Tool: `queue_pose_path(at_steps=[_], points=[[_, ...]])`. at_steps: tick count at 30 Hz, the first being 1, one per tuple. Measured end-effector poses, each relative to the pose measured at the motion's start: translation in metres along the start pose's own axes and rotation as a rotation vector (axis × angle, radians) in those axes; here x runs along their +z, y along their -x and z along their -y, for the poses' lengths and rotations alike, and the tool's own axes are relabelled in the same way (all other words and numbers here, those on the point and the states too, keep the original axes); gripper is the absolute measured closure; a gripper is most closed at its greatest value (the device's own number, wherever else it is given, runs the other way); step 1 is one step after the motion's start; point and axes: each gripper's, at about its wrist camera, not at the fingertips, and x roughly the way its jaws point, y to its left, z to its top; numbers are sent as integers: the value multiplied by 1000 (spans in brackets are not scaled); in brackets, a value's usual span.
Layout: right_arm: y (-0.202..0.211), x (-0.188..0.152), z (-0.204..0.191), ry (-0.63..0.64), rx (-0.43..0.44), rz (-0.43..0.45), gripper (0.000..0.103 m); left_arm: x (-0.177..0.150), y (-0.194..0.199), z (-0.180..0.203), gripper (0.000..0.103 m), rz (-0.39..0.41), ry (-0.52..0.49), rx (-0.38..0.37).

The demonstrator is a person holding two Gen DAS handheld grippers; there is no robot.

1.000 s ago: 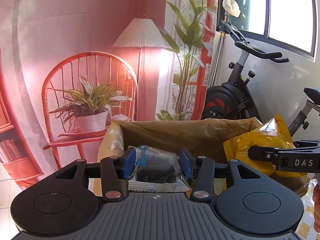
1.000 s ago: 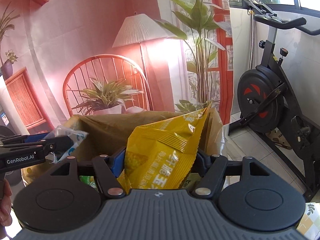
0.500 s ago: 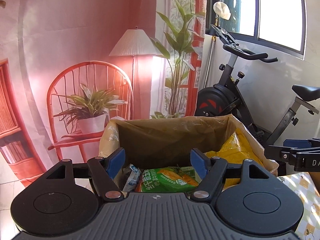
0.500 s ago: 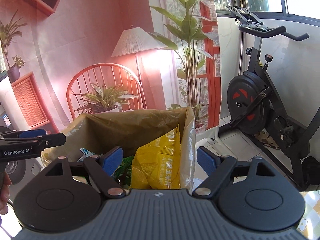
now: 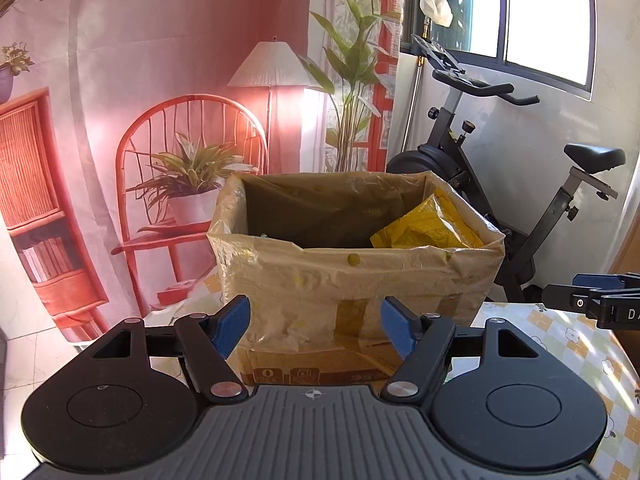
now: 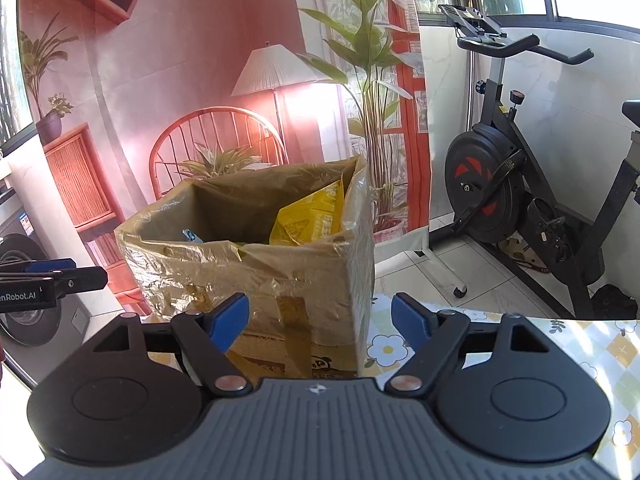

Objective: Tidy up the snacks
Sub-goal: 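Move both open tools back down toward the red and green snacks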

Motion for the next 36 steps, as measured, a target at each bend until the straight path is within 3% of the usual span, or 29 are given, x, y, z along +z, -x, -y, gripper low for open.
queue_pose_path(at_steps=[18, 36], points=[[-21, -97, 13, -73, 35, -151, 29, -84, -8, 0, 29, -121, 9, 32], [-51, -124, 5, 3, -3, -204, 29, -111, -44, 5, 30, -179, -19, 11]])
